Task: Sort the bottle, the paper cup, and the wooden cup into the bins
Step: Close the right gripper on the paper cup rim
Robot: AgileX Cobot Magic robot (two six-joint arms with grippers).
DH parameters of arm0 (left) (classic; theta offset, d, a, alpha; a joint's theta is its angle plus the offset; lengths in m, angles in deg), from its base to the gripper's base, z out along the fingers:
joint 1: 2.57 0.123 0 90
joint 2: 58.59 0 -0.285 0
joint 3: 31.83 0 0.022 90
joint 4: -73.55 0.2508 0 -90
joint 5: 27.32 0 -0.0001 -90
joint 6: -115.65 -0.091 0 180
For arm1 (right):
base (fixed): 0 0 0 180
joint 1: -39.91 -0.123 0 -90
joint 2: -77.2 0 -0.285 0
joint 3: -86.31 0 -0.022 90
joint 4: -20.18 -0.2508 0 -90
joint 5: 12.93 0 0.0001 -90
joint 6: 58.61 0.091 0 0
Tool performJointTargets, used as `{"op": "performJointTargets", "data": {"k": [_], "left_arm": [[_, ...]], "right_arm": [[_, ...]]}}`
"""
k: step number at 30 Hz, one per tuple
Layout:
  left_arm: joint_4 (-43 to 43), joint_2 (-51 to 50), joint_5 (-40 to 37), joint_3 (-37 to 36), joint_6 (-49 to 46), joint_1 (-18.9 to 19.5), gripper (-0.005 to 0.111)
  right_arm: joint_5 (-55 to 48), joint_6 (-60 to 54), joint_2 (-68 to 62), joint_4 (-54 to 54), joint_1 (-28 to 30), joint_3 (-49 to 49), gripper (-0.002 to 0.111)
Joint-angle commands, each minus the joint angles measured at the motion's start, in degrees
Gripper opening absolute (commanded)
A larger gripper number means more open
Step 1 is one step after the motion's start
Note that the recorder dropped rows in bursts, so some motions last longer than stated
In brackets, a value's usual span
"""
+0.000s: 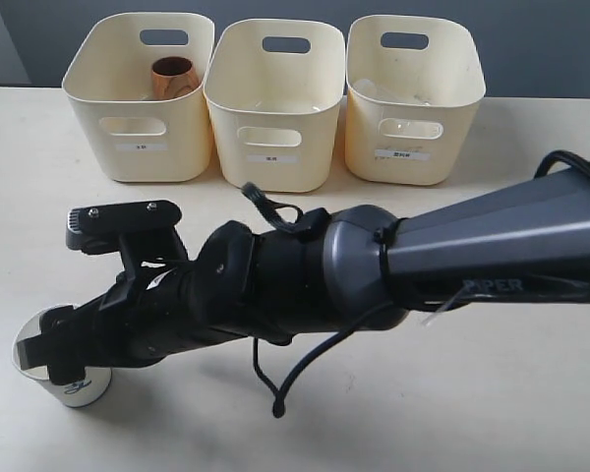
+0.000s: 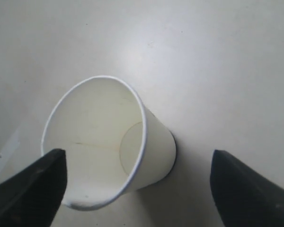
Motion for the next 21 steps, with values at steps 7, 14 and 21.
{"op": "performJointTargets", "data": {"k": [7, 14, 21], "left_arm": [[0.40, 0.28, 0.33, -0.07, 0.11, -0.18, 0.000], [0.40, 0.28, 0.33, -0.07, 0.11, -0.18, 0.000], [0.40, 0.28, 0.33, -0.07, 0.11, -0.18, 0.000]], "right_arm": [[1.62, -0.33, 0.04, 0.03, -0.05, 0.29, 0.059], [2.45, -0.48, 0.04, 0.37, -0.05, 0.29, 0.067], [2.79, -0.48, 0.04, 0.21, -0.05, 0.29, 0.066]]}}
